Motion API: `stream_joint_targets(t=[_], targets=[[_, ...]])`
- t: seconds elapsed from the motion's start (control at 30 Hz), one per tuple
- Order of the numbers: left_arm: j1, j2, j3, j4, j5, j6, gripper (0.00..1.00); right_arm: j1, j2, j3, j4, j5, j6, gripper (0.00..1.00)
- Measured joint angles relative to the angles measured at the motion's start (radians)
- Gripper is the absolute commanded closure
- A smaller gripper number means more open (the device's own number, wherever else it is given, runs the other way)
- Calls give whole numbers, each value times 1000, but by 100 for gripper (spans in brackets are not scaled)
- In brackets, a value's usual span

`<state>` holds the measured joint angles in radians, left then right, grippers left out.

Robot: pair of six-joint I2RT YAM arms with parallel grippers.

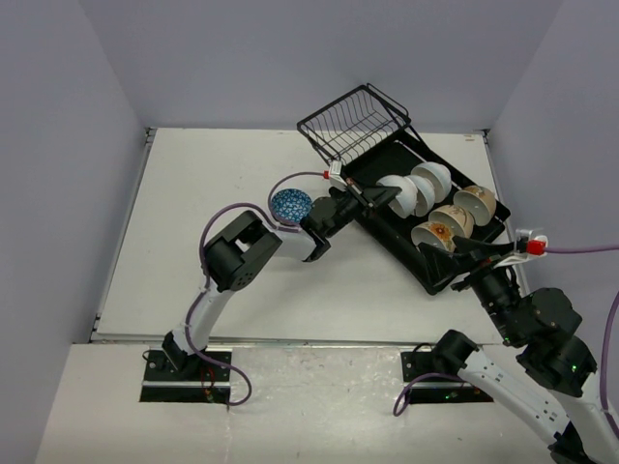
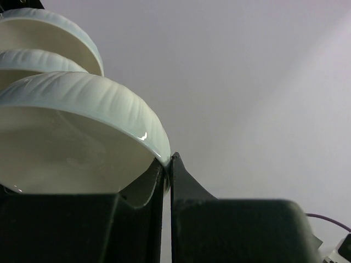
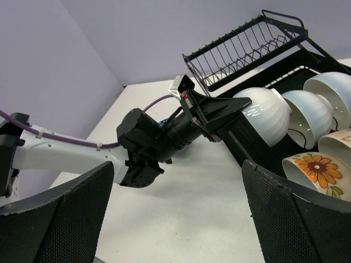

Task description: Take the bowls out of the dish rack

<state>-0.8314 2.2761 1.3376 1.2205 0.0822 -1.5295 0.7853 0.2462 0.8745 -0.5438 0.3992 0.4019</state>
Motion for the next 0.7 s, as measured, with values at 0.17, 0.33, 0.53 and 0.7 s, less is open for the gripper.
stream_joint_targets(t=[0.17, 0.33, 0.53, 0.7], targets=[[0, -18, -11, -1, 9, 10, 100, 0, 0, 0, 0, 0, -1, 1], [0, -84, -23, -29, 38, 96, 100, 0, 1, 0, 1, 0, 0, 1], [-1, -334, -90, -181, 28, 292, 100, 0, 0, 0, 19, 0, 1, 1], [-2, -634, -124, -504, -101, 499, 100, 0, 2, 0, 35, -1, 2, 1]])
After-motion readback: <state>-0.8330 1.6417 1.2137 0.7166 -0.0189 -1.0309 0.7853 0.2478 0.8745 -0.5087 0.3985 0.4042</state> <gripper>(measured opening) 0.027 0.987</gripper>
